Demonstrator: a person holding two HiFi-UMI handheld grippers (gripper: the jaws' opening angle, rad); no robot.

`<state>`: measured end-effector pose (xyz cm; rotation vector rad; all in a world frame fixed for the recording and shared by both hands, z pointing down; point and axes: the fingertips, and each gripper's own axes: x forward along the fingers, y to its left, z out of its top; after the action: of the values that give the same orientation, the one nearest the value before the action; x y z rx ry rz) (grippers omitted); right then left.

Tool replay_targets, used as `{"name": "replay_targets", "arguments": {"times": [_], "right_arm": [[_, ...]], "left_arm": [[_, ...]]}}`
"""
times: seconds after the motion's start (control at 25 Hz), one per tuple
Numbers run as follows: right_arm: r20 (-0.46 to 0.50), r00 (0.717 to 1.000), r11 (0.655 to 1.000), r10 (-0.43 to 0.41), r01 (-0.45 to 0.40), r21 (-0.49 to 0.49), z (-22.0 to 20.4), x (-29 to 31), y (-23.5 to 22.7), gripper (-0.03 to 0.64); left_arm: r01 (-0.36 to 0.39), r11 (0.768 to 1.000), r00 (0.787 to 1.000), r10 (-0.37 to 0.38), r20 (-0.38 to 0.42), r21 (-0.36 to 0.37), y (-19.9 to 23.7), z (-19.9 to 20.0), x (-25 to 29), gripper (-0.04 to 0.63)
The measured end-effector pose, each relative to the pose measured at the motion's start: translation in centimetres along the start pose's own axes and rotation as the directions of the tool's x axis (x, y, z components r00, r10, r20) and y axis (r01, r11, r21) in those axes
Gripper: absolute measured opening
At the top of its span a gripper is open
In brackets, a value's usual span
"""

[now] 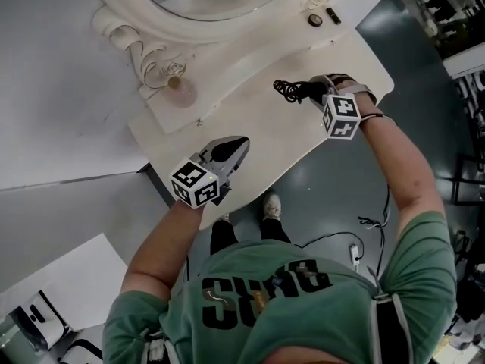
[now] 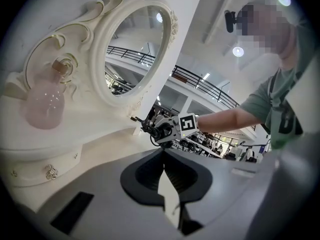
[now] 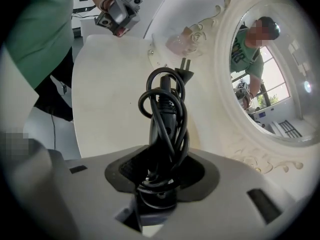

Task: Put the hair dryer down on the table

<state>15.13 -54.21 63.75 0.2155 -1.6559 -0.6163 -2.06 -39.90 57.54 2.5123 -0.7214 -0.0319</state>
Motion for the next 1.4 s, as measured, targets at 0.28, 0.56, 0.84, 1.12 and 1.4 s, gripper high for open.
{"name": "replay_targets", "arguments": {"times": [0.28, 0.56, 0.84, 1.12, 1.4], "right_arm": [[-0.064, 0.998, 0.997, 0.029, -0.034, -0.076, -0.6, 3.6, 0.7, 0.155], [-0.083, 0.995, 0.993, 0.054, -0.062, -0.095, -0.9, 4.6, 1.6, 0.156], [-0.076, 0.991, 0.989, 0.106, -0.113, -0.096, 0.1, 5.6, 2.4, 0.156], [-0.091, 0.989, 0.98, 0.119, -0.132, -0.148, 0.3, 7.2, 3.0, 0.156], [-0.106, 0.981, 0.971, 0.162, -0.178, -0.162, 0.4, 8.3, 3.1, 0.156]], "left_arm": [[0.011, 1.0, 1.0, -0.011, 0.011, -0.019, 1.3, -1.3, 0.4, 0.009], [0.013, 1.0, 1.0, -0.013, 0.014, -0.017, 0.8, -1.3, 0.7, 0.009], [0.015, 1.0, 1.0, -0.014, 0.016, -0.026, 1.1, -1.6, 0.7, 0.009], [0.016, 0.999, 1.0, -0.015, 0.012, -0.033, 1.5, -2.0, 0.5, 0.009], [0.018, 0.999, 1.0, -0.017, 0.01, -0.03, 1.9, -2.0, 0.8, 0.009]]}}
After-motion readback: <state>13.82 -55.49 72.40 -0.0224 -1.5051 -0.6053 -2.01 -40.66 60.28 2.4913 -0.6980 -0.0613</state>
